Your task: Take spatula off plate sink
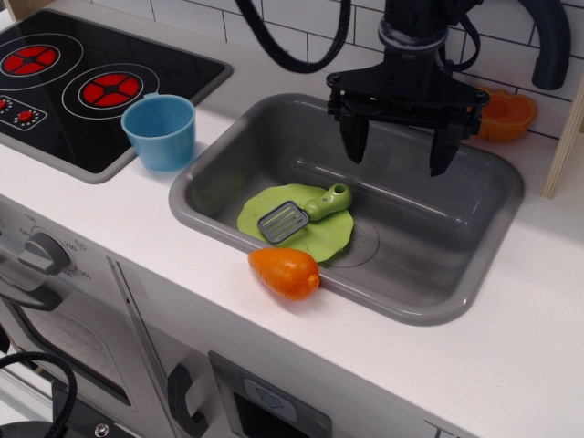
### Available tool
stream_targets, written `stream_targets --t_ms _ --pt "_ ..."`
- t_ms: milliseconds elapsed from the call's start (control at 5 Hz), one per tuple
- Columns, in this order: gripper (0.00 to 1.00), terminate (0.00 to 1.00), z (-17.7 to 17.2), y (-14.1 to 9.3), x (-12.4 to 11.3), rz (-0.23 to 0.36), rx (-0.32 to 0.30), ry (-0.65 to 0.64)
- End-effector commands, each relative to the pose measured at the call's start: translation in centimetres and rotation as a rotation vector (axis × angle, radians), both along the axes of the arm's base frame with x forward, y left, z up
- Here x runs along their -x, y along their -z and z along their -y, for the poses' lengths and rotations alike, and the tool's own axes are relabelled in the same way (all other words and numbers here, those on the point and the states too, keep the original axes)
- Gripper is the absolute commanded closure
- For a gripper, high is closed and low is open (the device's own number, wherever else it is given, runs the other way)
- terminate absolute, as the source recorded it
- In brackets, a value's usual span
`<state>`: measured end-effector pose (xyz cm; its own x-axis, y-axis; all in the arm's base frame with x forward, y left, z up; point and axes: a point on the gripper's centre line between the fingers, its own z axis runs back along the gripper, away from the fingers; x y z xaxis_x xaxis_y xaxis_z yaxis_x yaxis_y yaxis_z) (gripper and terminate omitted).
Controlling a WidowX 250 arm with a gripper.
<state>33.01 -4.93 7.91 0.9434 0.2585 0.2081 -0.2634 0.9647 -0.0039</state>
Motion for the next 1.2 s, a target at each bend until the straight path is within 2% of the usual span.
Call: stream_targets --t_ms 0,400,600,800,1000 --pt "0.00 0.00 0.0 0.0 0.0 0.000 0.000 0.000" --pt "0.00 0.00 -2.1 1.5 -0.2 0.035 -0.031 0.267" --pt "0.00 0.00 -3.2 2.2 -0.6 0.032 -0.029 0.327" --pt "0.00 0.00 -4.5 3.0 -1.0 -0.013 -0.014 0.411" --pt "0.00 0.00 -5.6 3.6 -1.0 -0.092 0.056 0.467"
